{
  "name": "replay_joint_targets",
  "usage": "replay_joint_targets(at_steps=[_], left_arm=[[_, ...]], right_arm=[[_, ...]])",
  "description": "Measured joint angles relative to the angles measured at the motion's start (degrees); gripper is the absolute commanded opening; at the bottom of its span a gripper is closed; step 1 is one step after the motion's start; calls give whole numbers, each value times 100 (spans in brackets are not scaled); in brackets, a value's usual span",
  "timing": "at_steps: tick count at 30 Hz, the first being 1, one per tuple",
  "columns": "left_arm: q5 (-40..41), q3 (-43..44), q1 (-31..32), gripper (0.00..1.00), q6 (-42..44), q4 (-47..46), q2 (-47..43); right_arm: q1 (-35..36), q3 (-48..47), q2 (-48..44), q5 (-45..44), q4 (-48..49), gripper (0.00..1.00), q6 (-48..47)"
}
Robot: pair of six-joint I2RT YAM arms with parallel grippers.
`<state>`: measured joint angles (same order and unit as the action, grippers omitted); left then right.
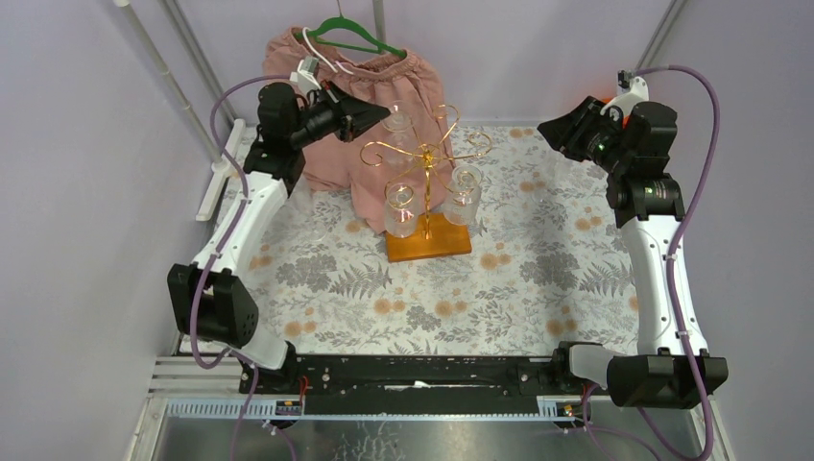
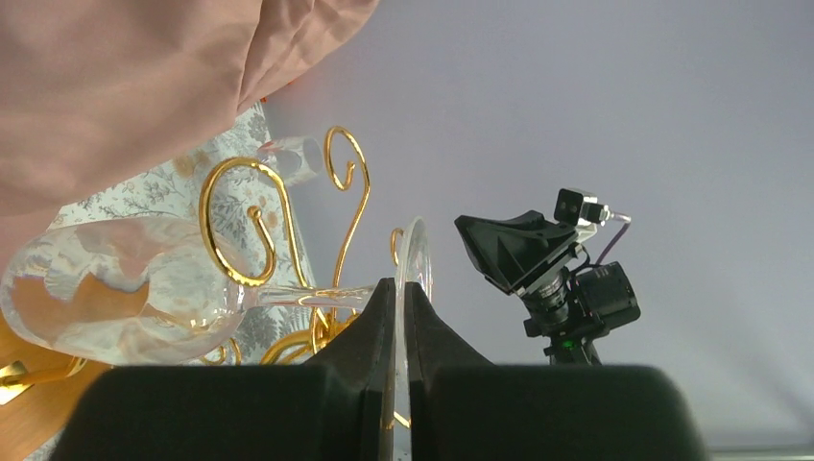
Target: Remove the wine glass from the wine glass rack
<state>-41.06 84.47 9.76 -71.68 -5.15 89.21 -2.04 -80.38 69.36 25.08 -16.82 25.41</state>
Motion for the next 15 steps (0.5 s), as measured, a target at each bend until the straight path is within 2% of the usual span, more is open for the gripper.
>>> replay_joint_targets(at_steps=[7, 15], left_arm=[[-11, -361, -330, 0, 48, 92, -293], [-2, -267, -984, 0, 162, 367, -289]], right_arm=[[0, 0, 0, 17, 22, 37, 42], [0, 57, 0, 146, 160, 37, 114]])
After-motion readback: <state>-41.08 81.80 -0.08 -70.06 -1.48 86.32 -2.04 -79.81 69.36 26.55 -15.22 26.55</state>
